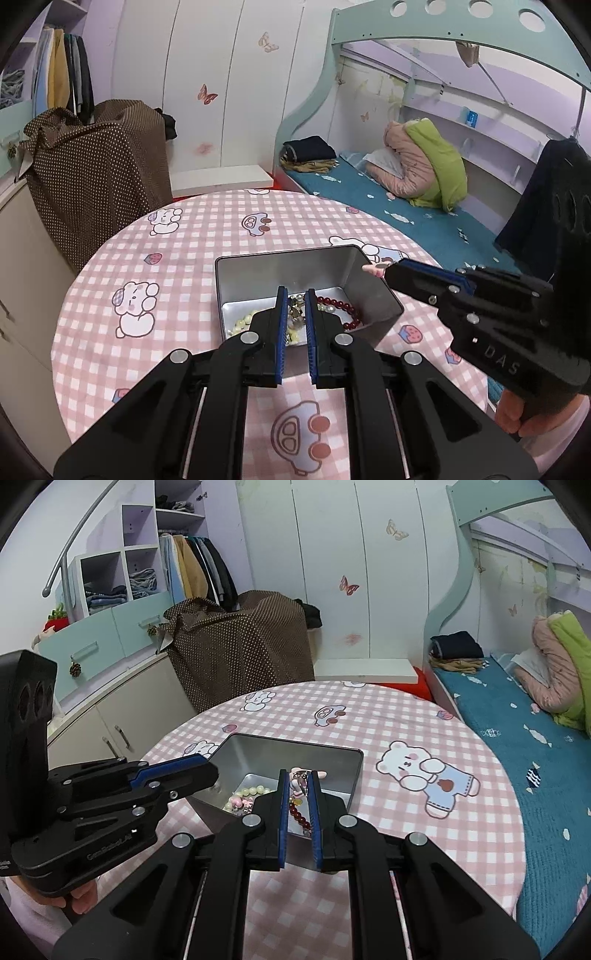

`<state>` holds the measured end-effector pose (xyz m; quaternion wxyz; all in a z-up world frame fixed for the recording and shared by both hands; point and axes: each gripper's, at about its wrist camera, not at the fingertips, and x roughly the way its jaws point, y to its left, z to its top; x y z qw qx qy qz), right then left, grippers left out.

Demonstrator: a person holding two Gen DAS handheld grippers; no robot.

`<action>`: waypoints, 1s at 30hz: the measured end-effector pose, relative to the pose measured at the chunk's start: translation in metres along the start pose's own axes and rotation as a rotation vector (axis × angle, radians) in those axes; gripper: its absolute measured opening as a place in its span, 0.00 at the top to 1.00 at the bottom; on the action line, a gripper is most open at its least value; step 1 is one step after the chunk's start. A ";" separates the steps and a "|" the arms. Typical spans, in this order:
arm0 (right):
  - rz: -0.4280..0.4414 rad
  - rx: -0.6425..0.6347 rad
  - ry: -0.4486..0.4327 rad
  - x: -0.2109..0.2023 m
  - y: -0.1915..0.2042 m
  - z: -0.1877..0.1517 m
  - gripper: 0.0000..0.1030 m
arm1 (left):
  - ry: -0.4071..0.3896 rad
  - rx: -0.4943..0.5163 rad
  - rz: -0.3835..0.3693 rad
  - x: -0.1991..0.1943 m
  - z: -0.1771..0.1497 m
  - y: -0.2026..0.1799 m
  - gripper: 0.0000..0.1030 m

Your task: Organize jewelry

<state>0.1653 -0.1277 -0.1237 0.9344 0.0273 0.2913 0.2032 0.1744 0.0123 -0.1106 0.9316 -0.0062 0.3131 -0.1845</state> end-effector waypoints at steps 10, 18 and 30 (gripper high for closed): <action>-0.067 0.047 -0.014 0.002 -0.018 0.001 0.47 | -0.008 -0.004 0.062 0.013 -0.002 0.003 0.50; -0.077 0.052 -0.020 -0.008 -0.016 0.001 0.40 | -0.030 -0.017 0.087 0.004 -0.003 0.004 0.32; -0.147 0.053 -0.113 -0.047 -0.008 0.005 0.13 | -0.102 -0.031 0.170 -0.035 0.001 -0.004 0.13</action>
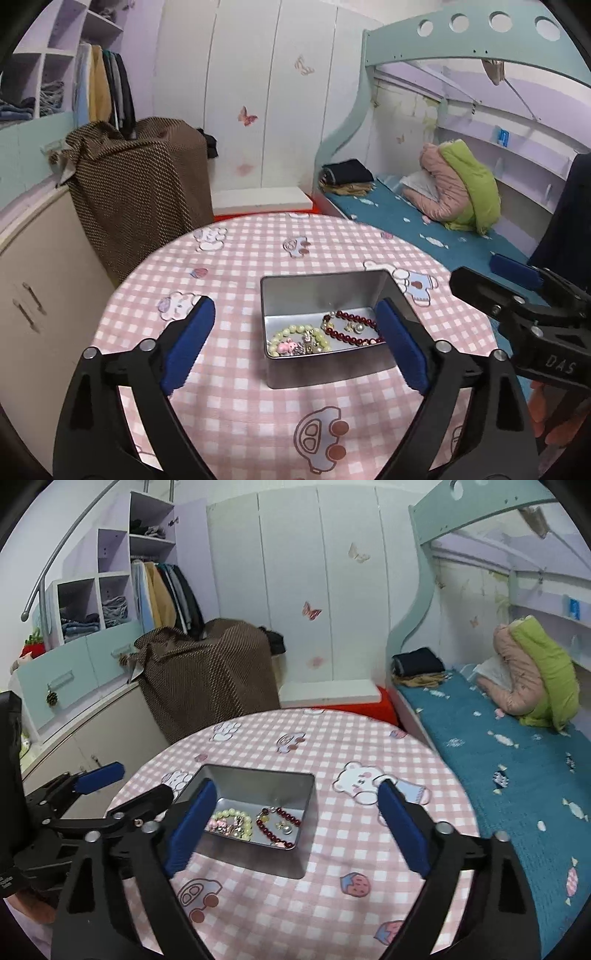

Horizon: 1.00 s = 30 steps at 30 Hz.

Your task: Organize jewelry

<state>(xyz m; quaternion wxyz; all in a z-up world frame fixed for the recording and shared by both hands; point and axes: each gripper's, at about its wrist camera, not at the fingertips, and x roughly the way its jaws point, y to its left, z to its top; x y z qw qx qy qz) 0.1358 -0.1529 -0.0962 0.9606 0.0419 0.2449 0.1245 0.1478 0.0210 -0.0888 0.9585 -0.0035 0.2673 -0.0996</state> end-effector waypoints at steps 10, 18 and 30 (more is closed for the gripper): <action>-0.036 0.015 -0.049 -0.021 -0.001 0.008 0.07 | -0.059 0.005 0.022 -0.034 0.011 -0.008 0.13; -0.045 -0.002 -0.102 -0.042 0.004 0.016 0.07 | -0.110 0.017 0.043 -0.058 0.019 -0.014 0.13; -0.049 -0.026 -0.160 -0.062 0.011 0.023 0.07 | -0.169 0.029 0.070 -0.089 0.026 -0.018 0.13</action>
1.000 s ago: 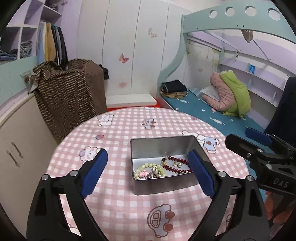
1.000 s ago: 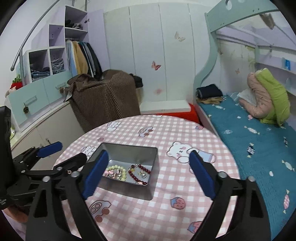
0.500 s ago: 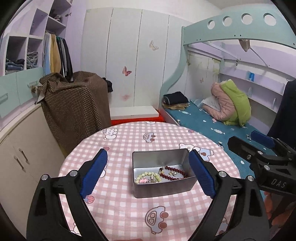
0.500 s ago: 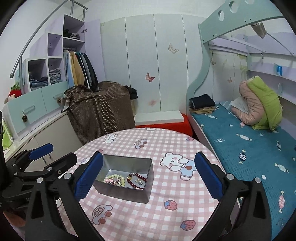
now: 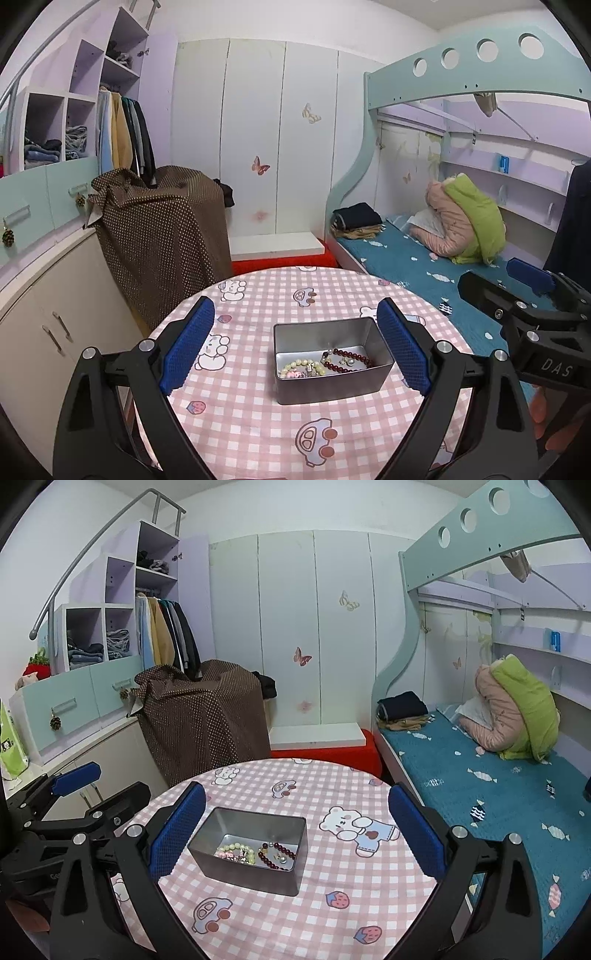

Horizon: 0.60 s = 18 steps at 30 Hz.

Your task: Organize jewelry

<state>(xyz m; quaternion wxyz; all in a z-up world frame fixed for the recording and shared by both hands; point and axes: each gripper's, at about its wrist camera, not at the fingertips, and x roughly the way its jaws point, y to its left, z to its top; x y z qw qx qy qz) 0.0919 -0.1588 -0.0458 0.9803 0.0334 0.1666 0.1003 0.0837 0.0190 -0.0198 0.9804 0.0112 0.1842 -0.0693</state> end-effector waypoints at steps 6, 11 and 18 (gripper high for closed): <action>-0.005 -0.006 -0.023 -0.008 0.001 0.004 0.07 | -0.023 0.009 0.001 -0.008 0.005 -0.001 0.13; 0.000 -0.004 -0.024 -0.010 -0.001 0.004 0.07 | -0.030 0.016 0.008 -0.012 0.007 -0.003 0.13; -0.004 -0.010 -0.028 -0.014 -0.001 0.004 0.07 | -0.030 0.013 0.008 -0.014 0.006 -0.003 0.13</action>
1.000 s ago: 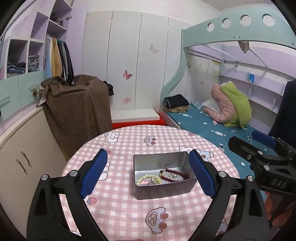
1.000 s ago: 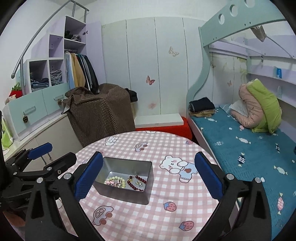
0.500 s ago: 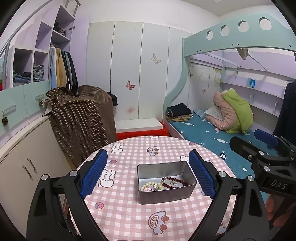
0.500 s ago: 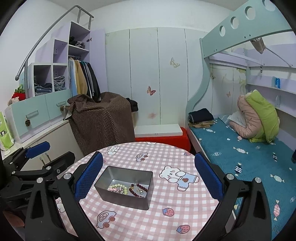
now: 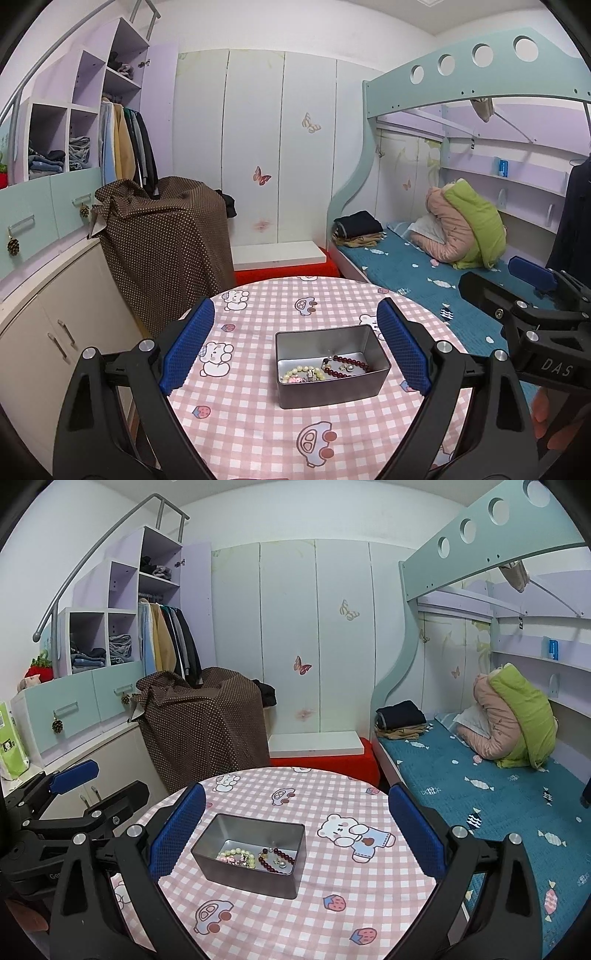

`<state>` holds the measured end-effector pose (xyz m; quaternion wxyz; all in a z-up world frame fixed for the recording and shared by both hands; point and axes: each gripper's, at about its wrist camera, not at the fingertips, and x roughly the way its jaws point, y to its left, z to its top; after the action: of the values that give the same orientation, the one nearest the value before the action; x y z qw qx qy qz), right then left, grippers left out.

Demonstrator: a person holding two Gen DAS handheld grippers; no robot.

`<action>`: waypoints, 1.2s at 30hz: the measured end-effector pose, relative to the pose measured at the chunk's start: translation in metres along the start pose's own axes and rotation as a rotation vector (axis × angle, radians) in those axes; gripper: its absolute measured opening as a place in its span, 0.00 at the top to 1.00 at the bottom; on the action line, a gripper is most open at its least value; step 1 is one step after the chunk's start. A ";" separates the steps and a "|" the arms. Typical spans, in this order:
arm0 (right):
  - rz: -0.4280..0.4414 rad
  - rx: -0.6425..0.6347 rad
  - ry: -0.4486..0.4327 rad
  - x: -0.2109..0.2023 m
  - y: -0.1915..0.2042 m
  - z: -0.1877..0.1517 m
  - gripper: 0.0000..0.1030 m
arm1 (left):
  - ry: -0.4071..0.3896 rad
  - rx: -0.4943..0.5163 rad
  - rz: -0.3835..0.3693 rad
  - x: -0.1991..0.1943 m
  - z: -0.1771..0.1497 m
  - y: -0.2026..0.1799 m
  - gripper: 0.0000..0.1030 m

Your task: Organize jewelry

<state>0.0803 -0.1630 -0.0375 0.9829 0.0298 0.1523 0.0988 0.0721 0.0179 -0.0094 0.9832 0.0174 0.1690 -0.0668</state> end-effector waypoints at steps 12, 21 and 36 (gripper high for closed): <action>-0.002 -0.002 -0.005 -0.004 0.000 0.000 0.07 | -0.001 0.000 0.000 -0.001 0.000 0.001 0.13; 0.001 -0.003 -0.006 -0.005 0.002 0.001 0.07 | -0.002 -0.001 0.006 -0.005 0.000 0.000 0.13; 0.009 -0.001 0.004 -0.003 0.005 0.001 0.07 | 0.004 -0.010 0.011 -0.009 0.001 0.007 0.13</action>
<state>0.0771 -0.1588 -0.0349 0.9821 0.0300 0.1543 0.1035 0.0647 0.0259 -0.0055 0.9833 0.0137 0.1711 -0.0607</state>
